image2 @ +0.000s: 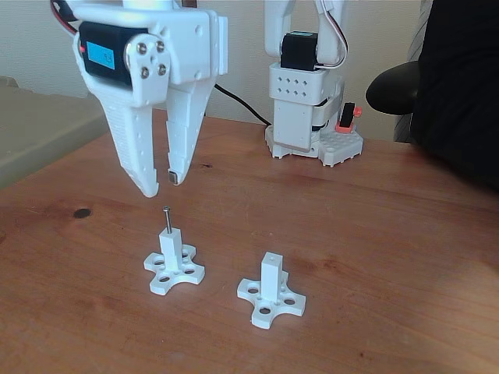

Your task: Grab the screw and set it in the hole.

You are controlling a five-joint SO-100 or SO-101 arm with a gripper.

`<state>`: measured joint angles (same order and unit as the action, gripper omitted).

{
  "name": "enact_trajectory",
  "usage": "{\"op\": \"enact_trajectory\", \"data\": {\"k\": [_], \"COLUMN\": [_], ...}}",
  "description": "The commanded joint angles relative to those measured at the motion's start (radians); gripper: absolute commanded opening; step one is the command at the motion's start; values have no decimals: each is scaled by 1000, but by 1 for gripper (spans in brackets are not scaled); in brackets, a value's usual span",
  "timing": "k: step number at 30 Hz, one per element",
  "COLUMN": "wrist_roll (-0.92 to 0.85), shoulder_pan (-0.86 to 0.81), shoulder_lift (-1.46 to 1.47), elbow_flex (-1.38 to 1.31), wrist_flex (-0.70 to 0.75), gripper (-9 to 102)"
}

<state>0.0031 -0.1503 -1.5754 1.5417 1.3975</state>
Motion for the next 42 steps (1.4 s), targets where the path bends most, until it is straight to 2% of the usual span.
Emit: {"op": "enact_trajectory", "data": {"k": [1, 42], "wrist_roll": [5, 3], "shoulder_pan": [14, -3], "shoulder_lift": [-15, 43], "elbow_flex": [-67, -49], "wrist_flex": [-25, -35], "gripper": [8, 9]}}
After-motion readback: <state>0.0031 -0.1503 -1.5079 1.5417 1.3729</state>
